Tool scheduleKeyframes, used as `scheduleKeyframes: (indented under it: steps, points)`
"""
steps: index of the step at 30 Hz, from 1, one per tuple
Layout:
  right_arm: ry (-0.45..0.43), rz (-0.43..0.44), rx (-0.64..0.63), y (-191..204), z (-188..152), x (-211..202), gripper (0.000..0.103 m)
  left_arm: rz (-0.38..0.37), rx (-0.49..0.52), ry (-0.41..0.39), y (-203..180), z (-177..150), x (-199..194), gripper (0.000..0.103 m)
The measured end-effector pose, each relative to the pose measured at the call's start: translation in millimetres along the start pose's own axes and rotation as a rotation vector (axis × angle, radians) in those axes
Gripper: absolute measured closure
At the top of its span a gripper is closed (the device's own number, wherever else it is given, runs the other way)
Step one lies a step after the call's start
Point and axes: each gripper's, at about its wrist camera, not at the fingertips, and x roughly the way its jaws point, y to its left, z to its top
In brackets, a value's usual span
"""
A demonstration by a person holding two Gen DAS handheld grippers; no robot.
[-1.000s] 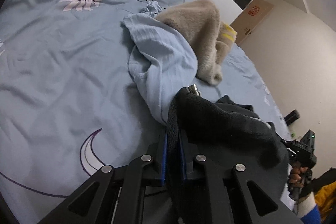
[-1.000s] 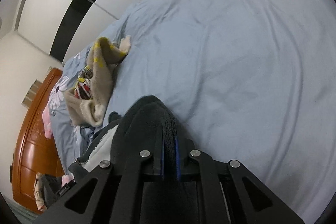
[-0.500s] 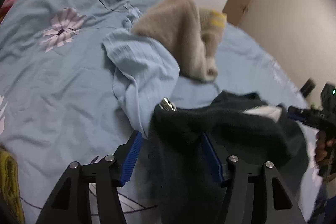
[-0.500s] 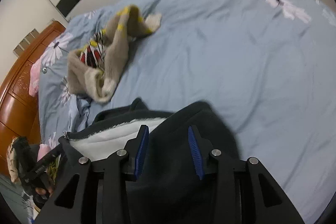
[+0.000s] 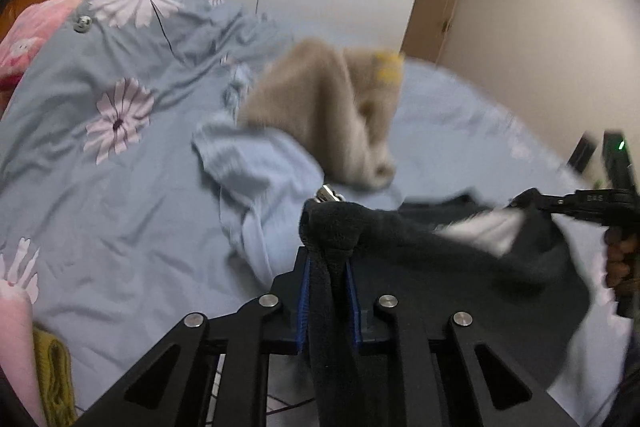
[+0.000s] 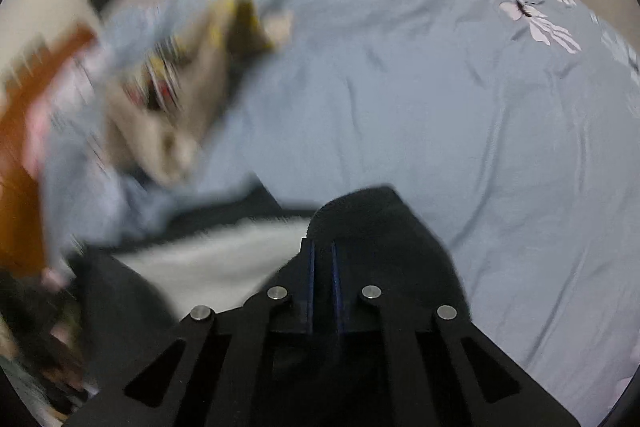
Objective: Fold clothes
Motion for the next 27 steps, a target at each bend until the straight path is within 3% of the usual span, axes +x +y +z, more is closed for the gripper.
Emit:
scheduleKeyframes:
  steps: [2, 3, 6, 9, 13, 15, 17, 18, 19, 20, 24, 27]
  points:
    - [-0.09, 0.068, 0.094, -14.0, 14.5, -20.2, 0.096, 0.023, -0.02, -0.022, 8.2, 4.9, -0.8, 0.087]
    - [-0.106, 0.075, 0.135, -21.5, 18.2, -21.6, 0.096, 0.055, -0.034, -0.014, 14.2, 6.1, 5.1, 0.093]
    - [-0.066, 0.014, 0.178, -34.6, 14.6, -2.9, 0.096, 0.091, -0.15, 0.057, 42.9, -3.8, 30.3, 0.097]
    - [-0.017, -0.023, 0.182, -42.6, 0.3, 22.1, 0.096, 0.063, -0.22, 0.089, 57.3, -18.3, 33.9, 0.097]
    - [-0.004, 0.014, 0.187, -50.6, -7.2, 27.6, 0.092, 0.019, -0.303, 0.125, 73.6, -37.4, 35.0, 0.097]
    - [-0.024, 0.044, 0.178, -49.7, -5.1, 17.5, 0.089, -0.065, -0.342, 0.102, 72.3, -40.8, 22.2, 0.095]
    - [-0.049, 0.088, 0.16, -47.0, -5.2, 4.8, 0.07, -0.141, -0.36, 0.088, 63.9, -46.8, 7.8, 0.085]
    - [-0.06, 0.11, 0.146, -48.1, -7.7, -3.4, 0.061, -0.176, -0.367, 0.082, 59.2, -50.1, 0.6, 0.07]
    - [-0.068, 0.12, 0.127, -50.3, -12.1, -11.6, 0.061, -0.212, -0.374, 0.077, 54.5, -53.5, -6.5, 0.055]
    - [-0.073, 0.122, 0.104, -53.4, -18.2, -19.7, 0.061, -0.225, -0.36, 0.074, 46.7, -57.4, -11.7, 0.05]
    - [-0.025, 0.081, 0.049, -81.0, -53.1, -35.4, 0.06, -0.233, -0.295, 0.12, 22.0, -75.4, -16.7, 0.044]
    - [0.04, 0.14, 0.099, -103.6, -80.1, -32.6, 0.06, -0.199, -0.289, 0.136, 9.7, -88.3, -12.6, 0.05]
